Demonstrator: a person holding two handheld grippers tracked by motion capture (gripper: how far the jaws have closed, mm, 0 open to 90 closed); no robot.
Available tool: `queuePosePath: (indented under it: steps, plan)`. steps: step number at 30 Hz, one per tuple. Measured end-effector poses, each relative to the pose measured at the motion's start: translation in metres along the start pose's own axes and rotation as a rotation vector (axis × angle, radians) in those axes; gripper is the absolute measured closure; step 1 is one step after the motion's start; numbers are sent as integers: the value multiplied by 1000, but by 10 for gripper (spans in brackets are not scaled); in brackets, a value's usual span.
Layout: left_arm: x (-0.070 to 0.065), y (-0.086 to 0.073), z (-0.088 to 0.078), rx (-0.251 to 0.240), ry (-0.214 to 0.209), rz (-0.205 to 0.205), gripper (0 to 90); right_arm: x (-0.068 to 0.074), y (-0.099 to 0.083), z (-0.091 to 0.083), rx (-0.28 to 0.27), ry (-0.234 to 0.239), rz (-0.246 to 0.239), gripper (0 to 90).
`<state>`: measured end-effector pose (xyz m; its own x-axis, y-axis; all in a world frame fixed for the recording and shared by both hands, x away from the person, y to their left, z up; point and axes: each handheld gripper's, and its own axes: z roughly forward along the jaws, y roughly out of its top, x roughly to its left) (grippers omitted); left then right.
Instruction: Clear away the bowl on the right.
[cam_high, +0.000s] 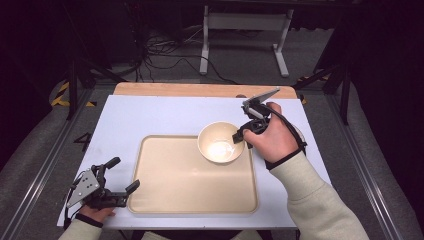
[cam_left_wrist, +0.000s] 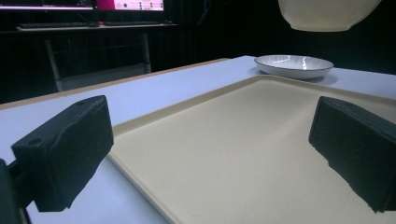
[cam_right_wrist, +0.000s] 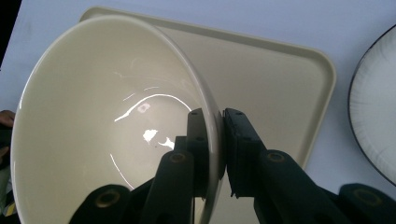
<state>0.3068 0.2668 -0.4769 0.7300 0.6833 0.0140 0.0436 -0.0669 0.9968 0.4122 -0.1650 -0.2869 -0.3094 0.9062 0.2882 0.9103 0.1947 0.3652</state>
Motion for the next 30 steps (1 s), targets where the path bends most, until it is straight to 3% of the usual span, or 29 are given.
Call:
queuePosePath:
  steps: [17,30]
  plan:
    - [0,0,0,-1,1,2,3,26,-1,22,28,38,-5,809]
    - [0,0,0,-3,1,2,3,31,-11,60,76,61,-25,807]
